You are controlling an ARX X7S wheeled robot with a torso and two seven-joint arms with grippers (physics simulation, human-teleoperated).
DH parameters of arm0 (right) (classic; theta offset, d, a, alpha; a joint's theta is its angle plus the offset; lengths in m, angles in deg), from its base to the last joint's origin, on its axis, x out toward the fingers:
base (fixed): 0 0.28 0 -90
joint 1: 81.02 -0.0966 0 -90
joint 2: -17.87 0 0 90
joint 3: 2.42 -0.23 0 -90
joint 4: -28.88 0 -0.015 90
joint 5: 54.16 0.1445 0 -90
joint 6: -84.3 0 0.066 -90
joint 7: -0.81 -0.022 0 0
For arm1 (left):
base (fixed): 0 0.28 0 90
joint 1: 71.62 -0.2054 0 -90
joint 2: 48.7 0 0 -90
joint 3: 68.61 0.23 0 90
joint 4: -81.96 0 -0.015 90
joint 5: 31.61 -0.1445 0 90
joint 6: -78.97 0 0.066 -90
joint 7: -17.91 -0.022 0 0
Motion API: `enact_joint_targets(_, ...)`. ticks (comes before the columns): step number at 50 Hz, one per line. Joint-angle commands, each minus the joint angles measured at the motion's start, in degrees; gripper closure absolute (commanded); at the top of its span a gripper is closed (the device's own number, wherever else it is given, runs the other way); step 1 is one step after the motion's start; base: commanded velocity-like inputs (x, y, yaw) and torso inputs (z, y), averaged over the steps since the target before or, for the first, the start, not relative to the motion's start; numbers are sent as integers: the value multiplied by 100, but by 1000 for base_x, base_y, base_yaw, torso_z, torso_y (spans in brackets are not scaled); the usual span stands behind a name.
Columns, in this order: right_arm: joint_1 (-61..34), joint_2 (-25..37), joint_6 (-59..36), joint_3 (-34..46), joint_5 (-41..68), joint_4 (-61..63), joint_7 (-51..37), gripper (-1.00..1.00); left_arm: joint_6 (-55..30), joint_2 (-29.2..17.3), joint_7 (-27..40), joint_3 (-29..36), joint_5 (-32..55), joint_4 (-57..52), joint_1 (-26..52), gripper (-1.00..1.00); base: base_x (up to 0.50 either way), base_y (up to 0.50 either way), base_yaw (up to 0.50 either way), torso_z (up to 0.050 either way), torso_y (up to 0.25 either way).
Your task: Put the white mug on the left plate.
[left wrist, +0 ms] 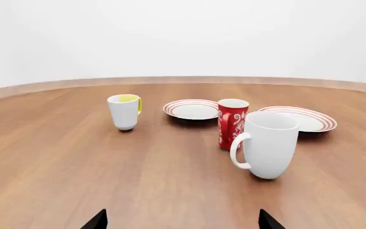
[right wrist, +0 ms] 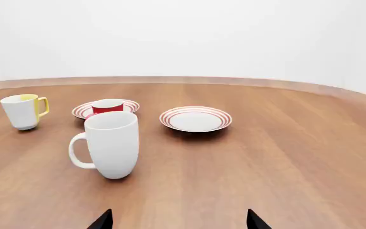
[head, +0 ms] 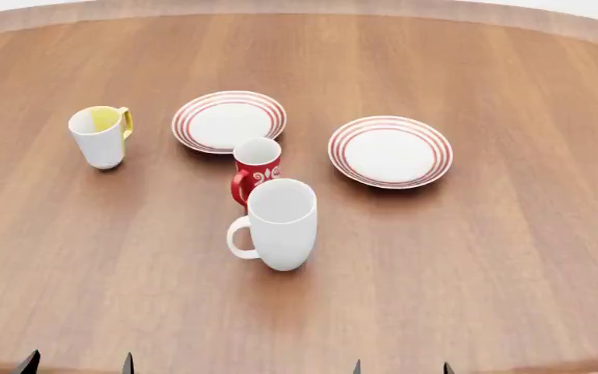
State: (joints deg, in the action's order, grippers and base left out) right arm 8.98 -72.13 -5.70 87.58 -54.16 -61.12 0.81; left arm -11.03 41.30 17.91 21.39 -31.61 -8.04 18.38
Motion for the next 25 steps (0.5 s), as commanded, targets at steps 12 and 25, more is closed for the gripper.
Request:
enact_joint_targets(12,293,643,-1446,335,-284,1999,-165,-100,-1226,-617,153,133,525,-1517,-65,-100,0,0,0,0,0)
enact_joint_targets(25,132,1061,-2823,548,-896,3441,-33,-100,-2125,-1013,80,92,710,-2678,-73,-100,61,0,0,0,0)
